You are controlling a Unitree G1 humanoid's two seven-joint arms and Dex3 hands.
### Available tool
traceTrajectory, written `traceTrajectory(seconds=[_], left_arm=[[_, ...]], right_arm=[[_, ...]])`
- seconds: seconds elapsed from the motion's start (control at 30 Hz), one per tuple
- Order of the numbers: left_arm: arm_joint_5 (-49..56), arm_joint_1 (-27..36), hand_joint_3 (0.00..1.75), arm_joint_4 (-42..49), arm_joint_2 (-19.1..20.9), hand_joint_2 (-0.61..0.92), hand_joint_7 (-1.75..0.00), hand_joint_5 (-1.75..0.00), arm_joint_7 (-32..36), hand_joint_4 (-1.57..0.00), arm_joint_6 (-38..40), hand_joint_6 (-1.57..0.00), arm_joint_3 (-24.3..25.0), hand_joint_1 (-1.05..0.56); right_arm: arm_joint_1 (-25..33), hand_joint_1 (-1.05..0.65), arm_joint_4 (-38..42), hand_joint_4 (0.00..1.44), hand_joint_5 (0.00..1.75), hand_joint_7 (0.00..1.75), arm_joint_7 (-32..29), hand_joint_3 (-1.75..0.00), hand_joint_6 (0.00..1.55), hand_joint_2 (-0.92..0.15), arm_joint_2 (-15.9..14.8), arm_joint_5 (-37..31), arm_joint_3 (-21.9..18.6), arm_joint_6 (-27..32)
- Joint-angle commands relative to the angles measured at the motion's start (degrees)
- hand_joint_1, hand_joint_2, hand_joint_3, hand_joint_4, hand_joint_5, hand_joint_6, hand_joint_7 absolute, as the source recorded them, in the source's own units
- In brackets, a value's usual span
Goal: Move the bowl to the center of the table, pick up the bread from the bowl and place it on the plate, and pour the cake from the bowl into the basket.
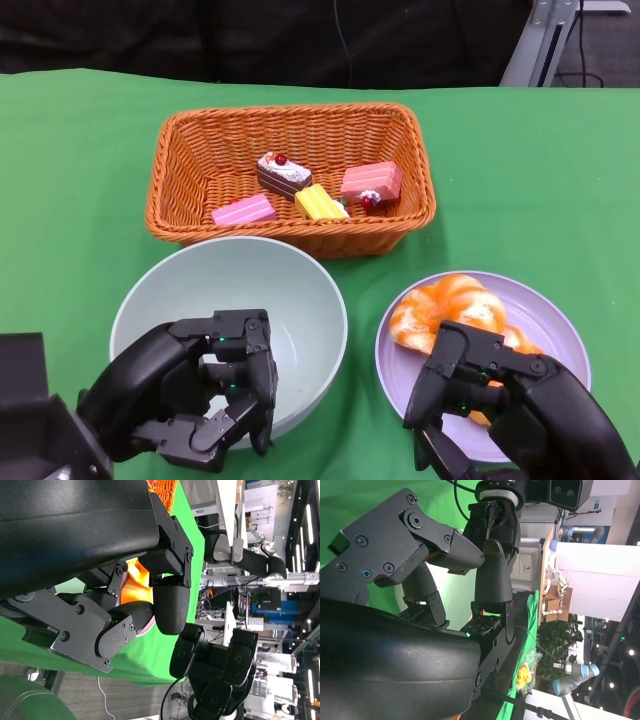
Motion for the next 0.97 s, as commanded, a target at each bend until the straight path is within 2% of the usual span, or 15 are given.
traceTrajectory(seconds=[0.03, 0.7, 0.97], left_arm=[[0.7, 0.22, 1.13, -0.08, 0.07, 0.59, -1.55, -1.75, -0.77, -0.72, 0.59, -0.67, 0.72, -0.11], [3.27, 0.54, 1.09, 0.83, -1.23, 0.62, -1.53, -1.75, -2.34, -0.7, -0.72, -0.65, 1.0, -0.14], [3.43, 0.66, 1.08, 0.67, -1.42, 0.61, -1.54, -1.75, -2.66, -0.69, -0.11, -0.65, 1.21, -0.14]], right_arm=[[-0.32, -0.23, 0.68, 0.71, 1.75, 1.53, 0.22, -1.26, 0.64, -0.43, -0.53, -0.05, -0.47, -1.02], [0.44, -0.24, 1.11, 0.69, 1.75, 1.52, -0.13, -1.29, 0.64, -0.41, -0.38, -1.16, -0.52, -2.46], [0.56, -0.26, 1.16, 0.7, 1.75, 1.51, -0.28, -1.23, 0.64, -0.43, -0.33, -1.13, -0.43, -2.07]])
